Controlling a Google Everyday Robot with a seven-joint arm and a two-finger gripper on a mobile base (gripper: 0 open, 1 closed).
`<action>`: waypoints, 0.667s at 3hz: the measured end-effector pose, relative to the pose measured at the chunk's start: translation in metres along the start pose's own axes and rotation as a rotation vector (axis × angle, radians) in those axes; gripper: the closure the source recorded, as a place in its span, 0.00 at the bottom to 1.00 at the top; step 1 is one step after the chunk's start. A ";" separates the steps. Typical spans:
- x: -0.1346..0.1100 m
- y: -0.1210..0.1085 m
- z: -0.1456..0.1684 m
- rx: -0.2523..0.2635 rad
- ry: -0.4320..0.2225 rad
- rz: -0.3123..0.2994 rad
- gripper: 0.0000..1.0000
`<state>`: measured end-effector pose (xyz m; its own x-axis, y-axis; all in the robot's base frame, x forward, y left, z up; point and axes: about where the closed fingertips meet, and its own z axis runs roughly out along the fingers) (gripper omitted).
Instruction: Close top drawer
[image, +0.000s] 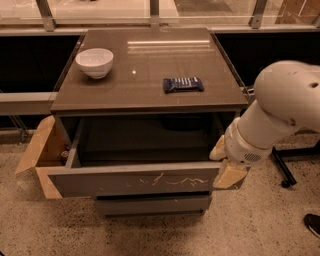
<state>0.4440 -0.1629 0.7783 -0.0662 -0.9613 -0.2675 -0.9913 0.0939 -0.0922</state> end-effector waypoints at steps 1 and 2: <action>0.000 0.005 0.035 -0.026 0.024 -0.026 0.69; 0.003 0.003 0.071 -0.040 0.033 -0.029 0.93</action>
Offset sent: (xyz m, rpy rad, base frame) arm 0.0139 0.0231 -0.1141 -0.0378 0.0490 0.0367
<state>0.4487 -0.1470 0.7092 -0.0404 -0.9716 -0.2332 -0.9966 0.0559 -0.0606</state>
